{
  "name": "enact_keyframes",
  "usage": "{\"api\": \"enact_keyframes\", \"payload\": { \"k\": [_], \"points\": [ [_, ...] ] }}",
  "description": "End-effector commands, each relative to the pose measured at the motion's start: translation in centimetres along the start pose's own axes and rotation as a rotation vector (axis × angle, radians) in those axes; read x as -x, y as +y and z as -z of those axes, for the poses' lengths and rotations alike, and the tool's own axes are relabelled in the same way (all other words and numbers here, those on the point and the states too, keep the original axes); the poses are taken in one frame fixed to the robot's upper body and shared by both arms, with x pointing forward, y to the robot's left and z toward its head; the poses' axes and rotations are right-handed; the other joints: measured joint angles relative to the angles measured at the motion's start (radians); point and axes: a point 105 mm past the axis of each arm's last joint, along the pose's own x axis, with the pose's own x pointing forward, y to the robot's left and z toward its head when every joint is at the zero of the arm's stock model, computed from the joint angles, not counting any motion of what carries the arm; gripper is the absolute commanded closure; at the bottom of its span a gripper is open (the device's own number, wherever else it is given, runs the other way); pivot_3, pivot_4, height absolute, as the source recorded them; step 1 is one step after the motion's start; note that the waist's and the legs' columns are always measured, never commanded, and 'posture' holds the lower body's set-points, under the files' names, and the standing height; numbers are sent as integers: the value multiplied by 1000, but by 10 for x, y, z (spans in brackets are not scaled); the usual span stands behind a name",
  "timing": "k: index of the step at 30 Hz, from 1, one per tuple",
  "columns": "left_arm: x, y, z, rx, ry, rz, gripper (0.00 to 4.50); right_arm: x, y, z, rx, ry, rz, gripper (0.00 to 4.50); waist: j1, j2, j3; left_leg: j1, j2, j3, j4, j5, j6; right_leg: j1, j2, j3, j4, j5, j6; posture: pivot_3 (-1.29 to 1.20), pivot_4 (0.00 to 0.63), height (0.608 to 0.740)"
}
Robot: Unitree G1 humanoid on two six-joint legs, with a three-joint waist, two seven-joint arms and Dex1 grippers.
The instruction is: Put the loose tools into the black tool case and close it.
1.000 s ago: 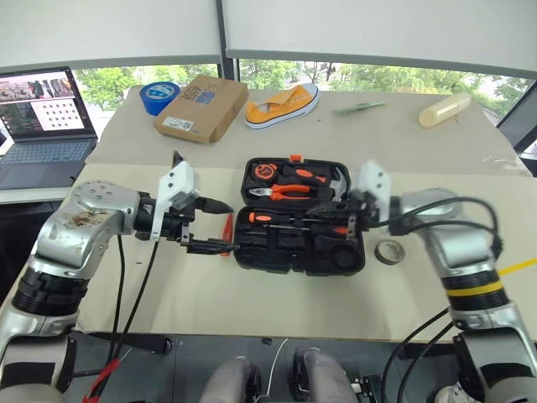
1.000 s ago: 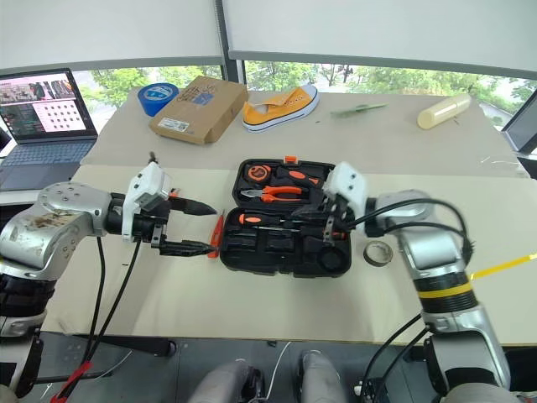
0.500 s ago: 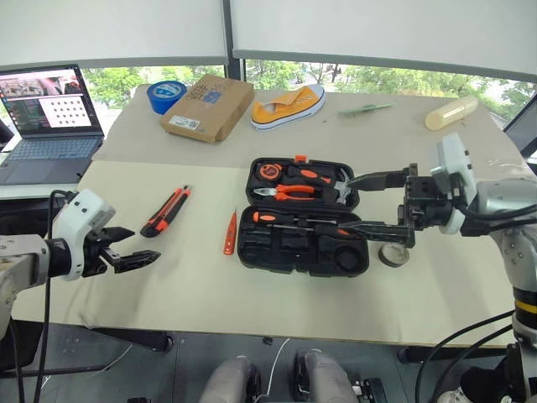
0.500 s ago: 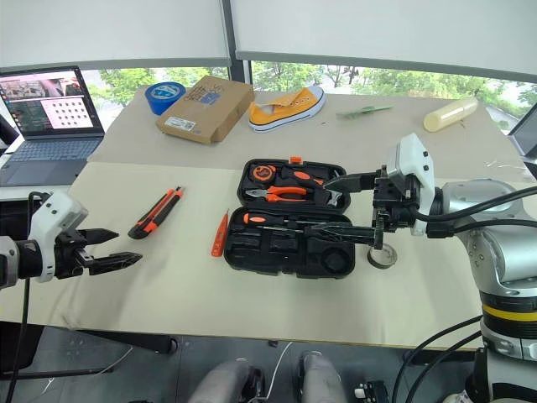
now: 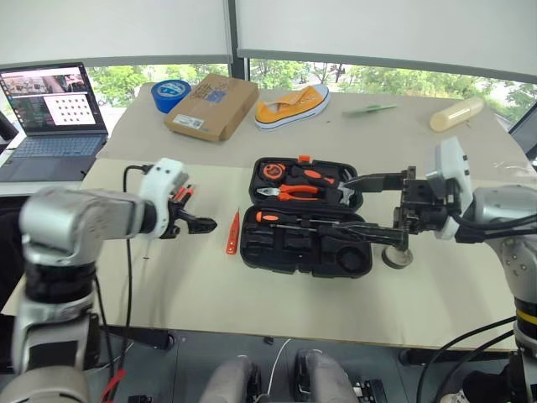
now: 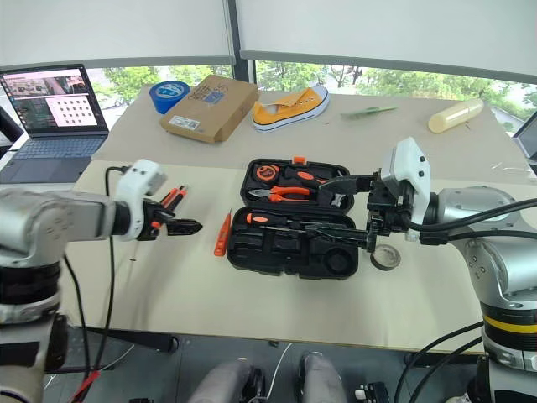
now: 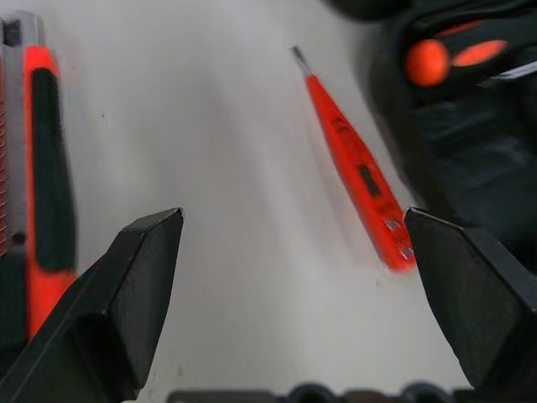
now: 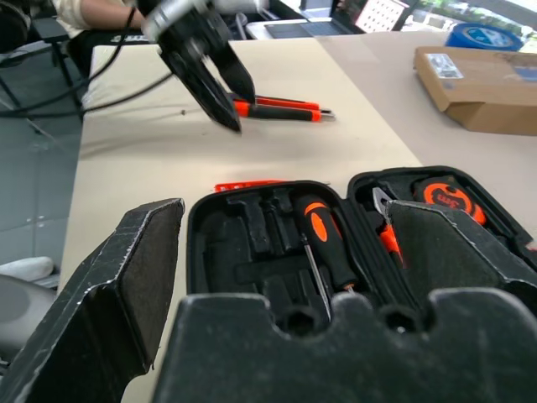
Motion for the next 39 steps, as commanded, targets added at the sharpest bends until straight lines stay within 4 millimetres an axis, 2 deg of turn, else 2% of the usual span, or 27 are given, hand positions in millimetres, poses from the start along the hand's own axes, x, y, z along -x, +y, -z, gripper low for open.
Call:
{"api": "enact_keyframes", "payload": {
  "k": [1, 7, 19, 22, 29, 31, 35, 39],
  "points": [
    [-5, -2, -9, -17, 18, -30, 0, 1, 3, -11, 60, -33, 22, 13, -4, 0, 0, 0, 0, 0, 0, 0, 0, 0, 0, 0, 0, 0, 0, 0, 150, 731],
    [-23, -17, -17, -19, 48, -9, 0, 1, 8, -6, 32, -40, 44, 13, -2, 0, 0, 0, 0, 0, 0, 0, -1, 0, 0, 0, 0, 0, 0, 0, 150, 731],
    [-50, -31, -3, -49, 156, 1, 0, 1, 8, -6, 11, -65, 77, 13, 7, 1, -1, 1, -1, 0, 1, 1, -1, 2, -2, 0, 0, 0, 0, 0, 150, 731],
    [-53, -30, 1, -55, 171, 4, 712, 1, 8, -6, 9, -68, 80, 0, 11, 1, -1, 2, -2, 0, 1, 1, -2, 3, -3, 0, 1, 0, 0, 0, 150, 731],
    [-48, -8, 7, -50, 181, -44, 3490, 6, 6, -6, 0, -69, 103, 0, 9, 1, -1, 2, -2, 0, 1, 1, -2, 2, -2, 0, 1, 0, 0, 0, 150, 731],
    [-43, 3, 7, -63, 173, -70, 4105, 8, 5, -6, -5, -66, 111, 0, 5, 1, -1, 2, -2, 0, 1, 1, -2, 2, -2, 0, 1, 0, 0, 0, 150, 731],
    [-25, 28, -8, -194, 85, -116, 4108, 17, 5, 3, -34, -20, 131, 0, -6, 1, -1, 2, -1, 0, 0, 1, -2, 1, -1, 0, 1, 0, 0, 0, 150, 731],
    [-9, 29, -42, -413, -95, -47, 4108, 29, 9, 19, -90, 56, 135, 0, -5, 1, -1, 1, 1, 0, 0, 1, -3, 0, 1, 0, 0, 0, 0, 0, 150, 731]
  ]
}}
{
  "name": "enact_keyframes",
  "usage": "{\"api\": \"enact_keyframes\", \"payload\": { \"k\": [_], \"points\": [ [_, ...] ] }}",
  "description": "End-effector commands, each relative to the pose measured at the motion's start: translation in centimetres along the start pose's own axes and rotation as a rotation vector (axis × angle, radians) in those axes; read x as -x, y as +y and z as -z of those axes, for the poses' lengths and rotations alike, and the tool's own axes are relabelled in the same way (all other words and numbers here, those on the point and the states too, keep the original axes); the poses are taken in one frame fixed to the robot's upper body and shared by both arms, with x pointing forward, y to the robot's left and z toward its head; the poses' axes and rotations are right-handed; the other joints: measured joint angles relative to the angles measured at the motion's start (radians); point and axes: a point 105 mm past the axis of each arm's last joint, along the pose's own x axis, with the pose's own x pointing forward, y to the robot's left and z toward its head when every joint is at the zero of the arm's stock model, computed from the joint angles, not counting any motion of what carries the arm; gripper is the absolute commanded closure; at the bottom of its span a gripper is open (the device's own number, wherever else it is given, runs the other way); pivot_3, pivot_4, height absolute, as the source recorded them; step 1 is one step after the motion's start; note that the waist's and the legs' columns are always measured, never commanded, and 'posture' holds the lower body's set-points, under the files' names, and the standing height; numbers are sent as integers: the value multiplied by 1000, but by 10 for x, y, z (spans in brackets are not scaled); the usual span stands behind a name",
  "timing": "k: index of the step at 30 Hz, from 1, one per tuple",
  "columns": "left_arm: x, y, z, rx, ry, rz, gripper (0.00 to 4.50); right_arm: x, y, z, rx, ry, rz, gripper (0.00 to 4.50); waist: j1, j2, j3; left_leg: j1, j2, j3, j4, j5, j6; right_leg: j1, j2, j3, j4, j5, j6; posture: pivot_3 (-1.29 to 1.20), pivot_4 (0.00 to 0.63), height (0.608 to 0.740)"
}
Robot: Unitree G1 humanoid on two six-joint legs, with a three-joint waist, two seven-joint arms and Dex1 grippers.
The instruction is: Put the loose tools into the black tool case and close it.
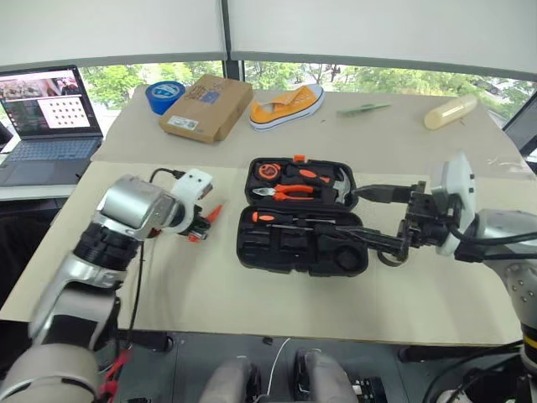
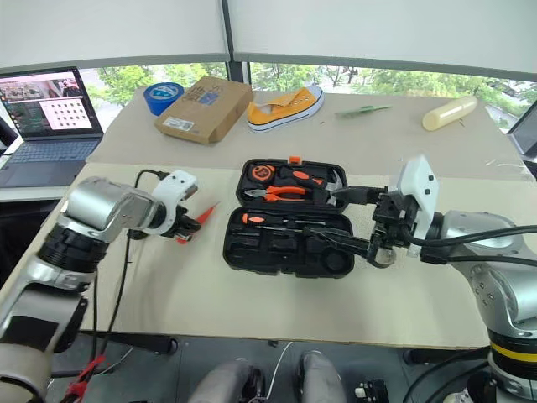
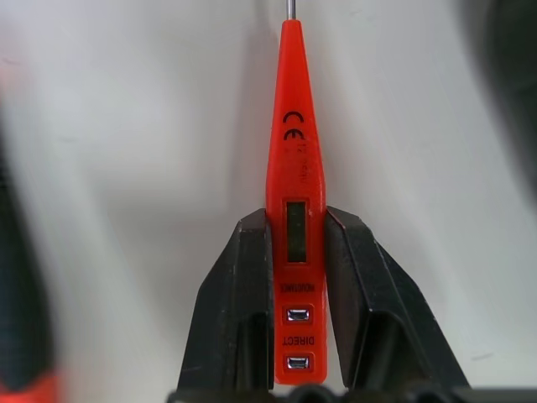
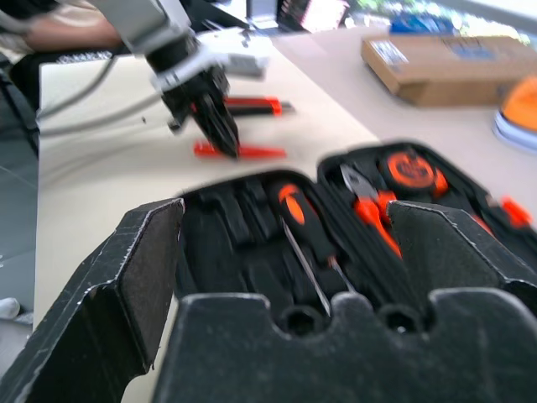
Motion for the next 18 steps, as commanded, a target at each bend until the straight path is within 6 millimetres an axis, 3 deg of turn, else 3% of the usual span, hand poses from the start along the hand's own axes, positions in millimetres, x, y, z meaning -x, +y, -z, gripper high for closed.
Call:
{"api": "enact_keyframes", "payload": {
  "k": [1, 3, 6, 9, 18],
  "points": [
    [22, 0, -40, -256, -221, 68, 4108, 13, 5, 0, -3, 35, -6, 0, 4, 0, 0, 0, 0, 0, 0, 0, 0, 0, 0, 0, 0, 0, 0, 0, 150, 731],
    [29, -8, -48, -337, -275, 147, 4108, 17, 8, 4, -11, 53, -7, 0, 10, 0, 0, -1, 0, 0, 0, 0, 0, 1, -1, -1, -1, 0, 0, 0, 150, 731],
    [45, -35, -64, -506, -373, 329, 4108, 22, 9, 9, -19, 71, 22, 0, 14, 0, 0, -1, -2, 0, 1, 0, 0, 1, -4, -1, -2, 0, 0, 0, 150, 731],
    [55, -63, -68, -659, -417, 497, 4108, 26, 7, 16, -13, 95, 62, 0, 16, -1, 0, -2, -2, 0, 2, 0, 0, 1, -5, -1, -2, 0, 0, 0, 150, 731],
    [22, -98, -67, -943, -296, 623, 4108, 30, 10, 24, -27, 101, 106, 0, 18, -1, 1, -3, -2, 0, 2, 5, 8, 1, -4, 0, -2, 0, 0, 0, 150, 731]
  ]
}}
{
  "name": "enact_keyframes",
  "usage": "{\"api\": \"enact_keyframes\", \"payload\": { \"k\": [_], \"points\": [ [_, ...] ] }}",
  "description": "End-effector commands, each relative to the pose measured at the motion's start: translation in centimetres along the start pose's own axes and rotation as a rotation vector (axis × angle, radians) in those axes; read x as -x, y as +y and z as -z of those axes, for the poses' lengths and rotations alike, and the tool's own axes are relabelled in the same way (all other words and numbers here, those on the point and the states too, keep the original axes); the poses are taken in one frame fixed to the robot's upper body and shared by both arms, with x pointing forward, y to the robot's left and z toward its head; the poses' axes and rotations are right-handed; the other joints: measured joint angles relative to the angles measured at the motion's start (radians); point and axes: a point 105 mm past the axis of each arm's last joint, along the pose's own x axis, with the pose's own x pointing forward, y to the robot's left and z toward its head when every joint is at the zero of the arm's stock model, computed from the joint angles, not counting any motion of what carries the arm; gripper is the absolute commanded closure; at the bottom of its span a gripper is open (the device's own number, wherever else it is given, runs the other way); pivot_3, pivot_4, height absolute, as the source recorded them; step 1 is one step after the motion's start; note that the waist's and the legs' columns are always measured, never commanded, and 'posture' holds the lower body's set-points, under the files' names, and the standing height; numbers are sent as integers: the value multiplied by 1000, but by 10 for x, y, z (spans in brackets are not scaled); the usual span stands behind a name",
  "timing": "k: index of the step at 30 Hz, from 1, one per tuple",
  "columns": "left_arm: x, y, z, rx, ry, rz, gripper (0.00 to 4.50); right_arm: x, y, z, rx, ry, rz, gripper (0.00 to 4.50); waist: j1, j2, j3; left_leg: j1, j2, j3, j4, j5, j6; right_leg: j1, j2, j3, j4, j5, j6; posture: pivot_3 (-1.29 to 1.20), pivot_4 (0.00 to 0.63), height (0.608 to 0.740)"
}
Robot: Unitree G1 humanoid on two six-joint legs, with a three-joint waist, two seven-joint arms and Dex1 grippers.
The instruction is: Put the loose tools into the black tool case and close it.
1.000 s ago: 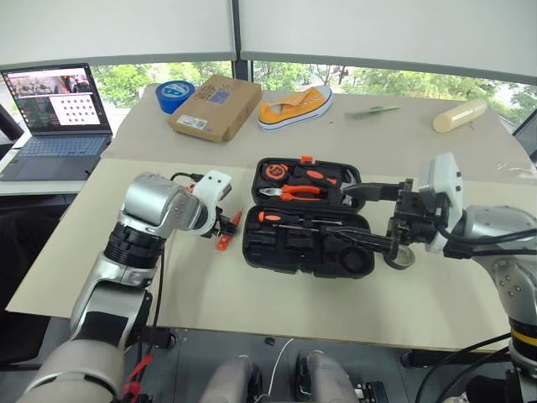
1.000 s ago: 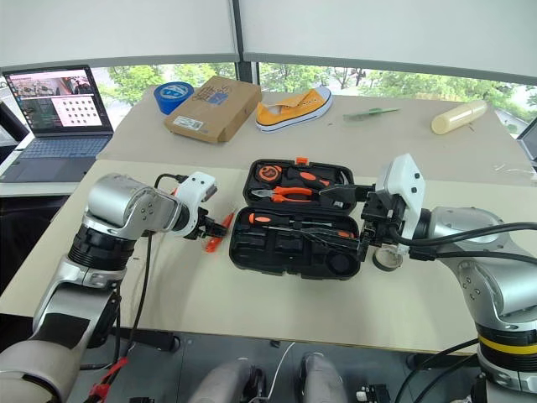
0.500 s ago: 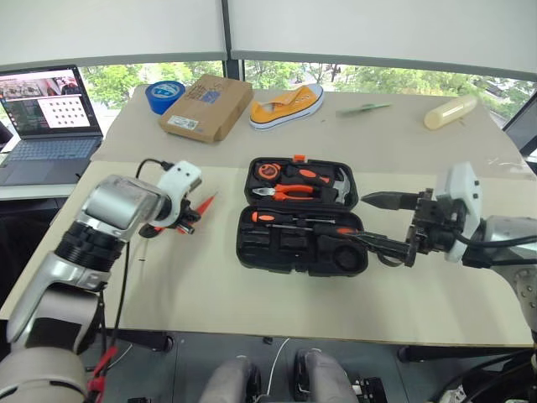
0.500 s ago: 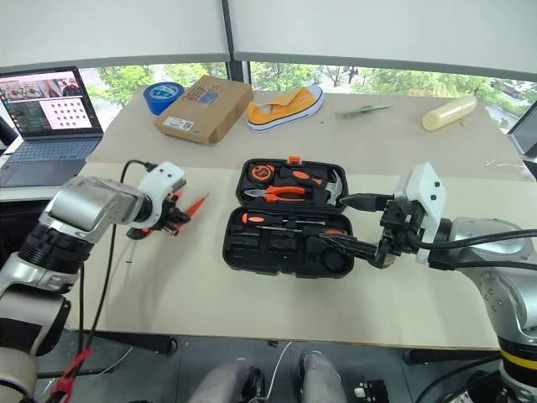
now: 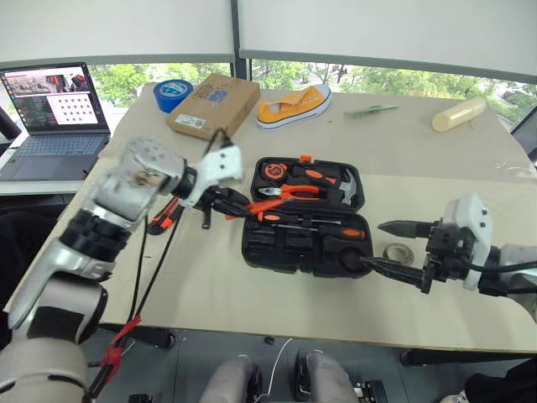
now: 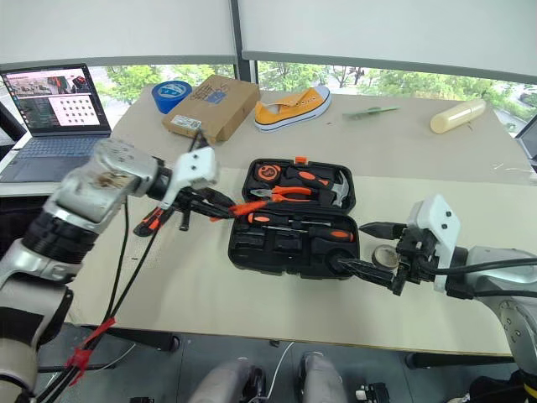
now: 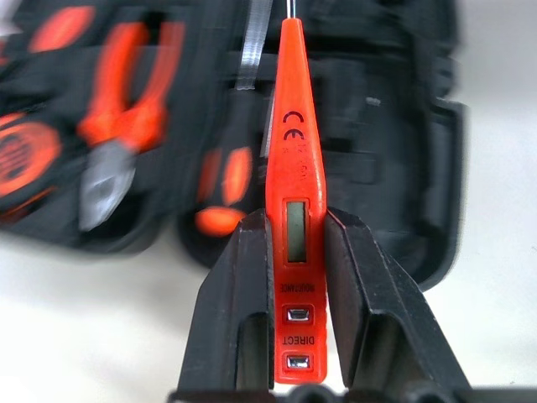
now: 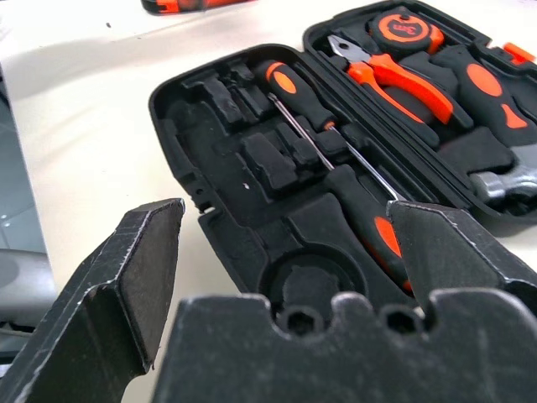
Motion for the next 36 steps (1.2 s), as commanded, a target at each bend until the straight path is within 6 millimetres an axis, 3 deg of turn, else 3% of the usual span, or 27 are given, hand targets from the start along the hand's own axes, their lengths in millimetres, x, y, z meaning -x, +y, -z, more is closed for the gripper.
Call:
{"api": "enact_keyframes", "payload": {
  "k": [1, 8, 14, 23, 32, 34, 36],
  "points": [
    [-13, 10, -6, -108, 79, 16, 4108, 4, 4, -12, 53, -43, 20, 0, 3, 0, 0, 0, 0, 0, 0, 0, 0, 0, 0, 0, 0, 0, 0, 0, 150, 731],
    [-42, 25, -14, -95, 132, 0, 4108, 3, 4, -14, 49, -65, 45, 0, 15, -1, 0, -6, 0, 0, 1, 0, 3, -4, 0, 0, 0, 0, 0, 0, 150, 731],
    [-55, 15, -14, -59, 160, 82, 4108, 1, 2, -16, 53, -77, 60, 0, 15, -1, 0, -9, 0, -1, 2, 0, 4, -7, 0, 0, 0, 0, 0, 0, 150, 731],
    [-67, 2, -7, -50, 219, 140, 4108, 0, -3, -18, 43, -102, 94, 0, 15, -1, 0, -15, 0, -1, 6, 0, 6, -13, 1, 0, 3, 1, 0, 0, 150, 731],
    [-67, 10, -3, -56, 252, 99, 4108, -1, -4, -17, 41, -106, 106, 0, 15, -1, 0, -15, 1, -1, 7, -1, 6, -13, 1, 0, 3, 1, 0, 0, 150, 731],
    [-64, 10, -5, -49, 236, 104, 3106, -1, -5, -17, 39, -107, 108, 0, 15, -1, 0, -15, 1, -1, 7, -1, 6, -13, 2, 0, 3, 1, 0, 0, 150, 731],
    [-60, 10, -11, -30, 207, 108, 2608, -1, -5, -17, 37, -108, 109, 0, 14, -1, 0, -15, 1, -1, 7, -1, 6, -13, 2, 0, 3, 1, 0, 0, 150, 731]
  ]
}}
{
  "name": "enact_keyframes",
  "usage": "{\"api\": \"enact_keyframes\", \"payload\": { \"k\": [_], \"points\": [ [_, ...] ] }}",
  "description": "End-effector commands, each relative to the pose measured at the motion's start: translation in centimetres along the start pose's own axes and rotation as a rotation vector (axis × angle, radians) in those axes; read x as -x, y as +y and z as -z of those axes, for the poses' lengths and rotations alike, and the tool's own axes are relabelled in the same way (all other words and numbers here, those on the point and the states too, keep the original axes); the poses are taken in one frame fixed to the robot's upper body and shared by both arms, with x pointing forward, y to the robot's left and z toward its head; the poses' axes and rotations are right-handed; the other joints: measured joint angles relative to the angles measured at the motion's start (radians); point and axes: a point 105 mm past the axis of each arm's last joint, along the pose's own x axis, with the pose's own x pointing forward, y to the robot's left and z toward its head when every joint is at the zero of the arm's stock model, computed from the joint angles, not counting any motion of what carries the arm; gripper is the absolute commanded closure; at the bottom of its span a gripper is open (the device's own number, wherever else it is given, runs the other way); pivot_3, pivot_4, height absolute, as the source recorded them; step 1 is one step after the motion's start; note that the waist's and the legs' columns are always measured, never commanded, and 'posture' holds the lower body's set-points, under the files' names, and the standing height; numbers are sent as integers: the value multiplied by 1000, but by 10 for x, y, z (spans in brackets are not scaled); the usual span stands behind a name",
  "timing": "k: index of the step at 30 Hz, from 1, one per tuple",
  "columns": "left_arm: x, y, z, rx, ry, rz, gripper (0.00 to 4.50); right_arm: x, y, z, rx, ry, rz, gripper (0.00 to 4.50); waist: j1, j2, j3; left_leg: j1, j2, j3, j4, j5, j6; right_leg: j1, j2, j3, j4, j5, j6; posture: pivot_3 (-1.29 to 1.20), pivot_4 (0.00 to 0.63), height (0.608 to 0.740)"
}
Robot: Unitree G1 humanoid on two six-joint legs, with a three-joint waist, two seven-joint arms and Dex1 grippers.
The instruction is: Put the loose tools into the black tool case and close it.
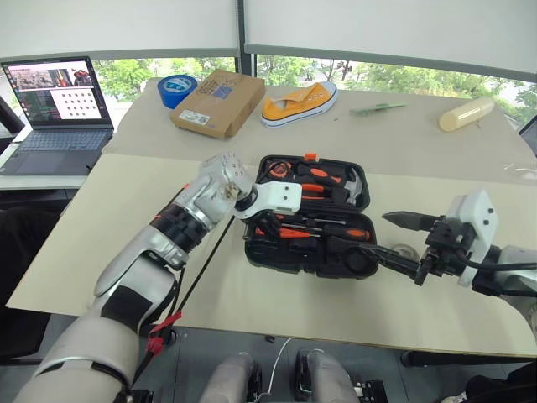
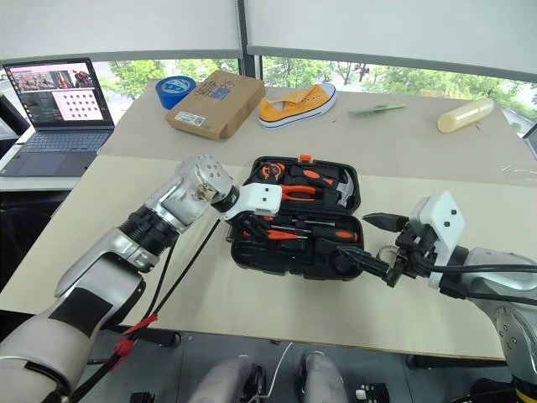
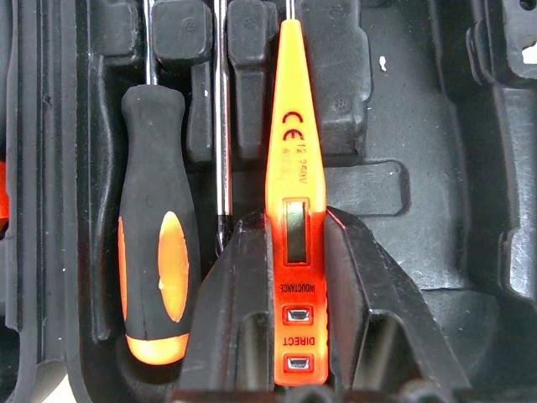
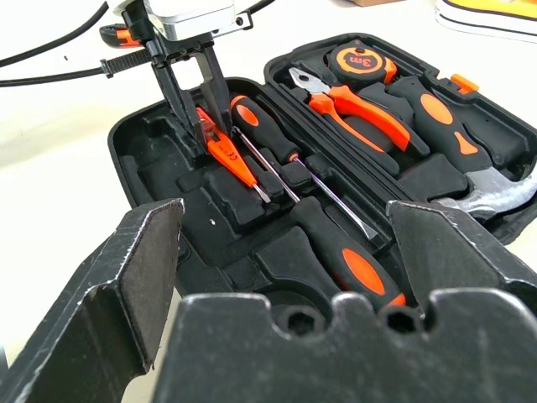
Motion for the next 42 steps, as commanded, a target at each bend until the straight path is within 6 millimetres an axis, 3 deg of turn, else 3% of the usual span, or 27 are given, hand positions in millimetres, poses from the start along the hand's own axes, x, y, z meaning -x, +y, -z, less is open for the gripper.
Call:
{"api": "enact_keyframes", "payload": {
  "k": [1, 5, 10, 11, 14, 15, 17, 20, 26, 31, 42],
  "points": [
    [11, 0, -4, 26, -32, 9, 2158, 1, -2, -10, 36, -42, 14, 0, -2, 0, 0, 0, 0, 0, 0, 0, 0, 0, 0, 0, 0, 0, 0, 0, 150, 731],
    [44, -5, -16, 48, -149, 27, 687, 1, -2, -9, 24, -46, 12, 0, -4, 0, 0, -1, 1, 0, 1, 0, 0, -2, 1, 0, 1, 0, 0, 0, 150, 731],
    [67, -7, -15, 88, -297, -33, 687, 2, -4, -7, 18, -42, 17, 0, -4, 0, 0, -2, 1, 0, 2, 0, 0, -3, 2, 0, 2, 0, 0, 0, 150, 731],
    [67, -5, -11, 91, -317, -65, 1262, 2, -4, -7, 17, -41, 18, 0, -2, 0, 0, -2, 1, 0, 3, 0, 0, -2, 2, 0, 2, 0, 0, 0, 150, 731],
    [55, -7, 2, 103, -384, -110, 1992, 1, -5, -6, 23, -35, 17, 0, -2, 1, 0, -1, 1, 0, 3, 0, 0, 0, 1, 0, 1, 0, 0, 0, 150, 731],
    [49, -7, 5, 117, -408, -127, 2716, 1, -5, -6, 26, -32, 16, 0, -1, 0, 0, 0, 1, 0, 3, 0, 0, 0, 2, 1, 2, 0, 0, 0, 150, 731],
    [39, -7, 8, 135, -439, -152, 3263, 0, -5, -6, 28, -29, 13, 0, 1, 0, 0, -1, 1, 0, 4, 0, 0, -1, 2, 0, 2, 0, -1, 0, 150, 731],
    [28, -6, 9, 116, -452, -181, 4475, -1, -6, -7, 30, -29, 10, 0, 2, 0, 0, -2, 1, 0, 6, 0, 0, 0, 2, 0, 2, 1, -1, 0, 150, 731],
    [19, 3, 4, 115, -472, -236, 4475, -2, -6, -8, 30, -31, 5, 0, 0, 0, 0, -1, 1, 0, 6, 0, 0, 0, 2, 0, 4, 1, -1, 0, 150, 731],
    [7, -3, 6, 96, -429, -191, 4475, -3, -7, -9, 27, -35, 6, 0, 0, 0, 0, -1, 1, 0, 6, 0, 0, 0, 2, 0, 4, 1, -1, 0, 150, 731],
    [-22, -14, 32, 56, -294, -157, 4475, -8, -7, -8, 18, -44, 3, 0, 0, 0, -1, 0, 1, 0, 7, 0, 0, 0, 1, 0, 4, 1, -1, 0, 150, 731]
  ]
}}
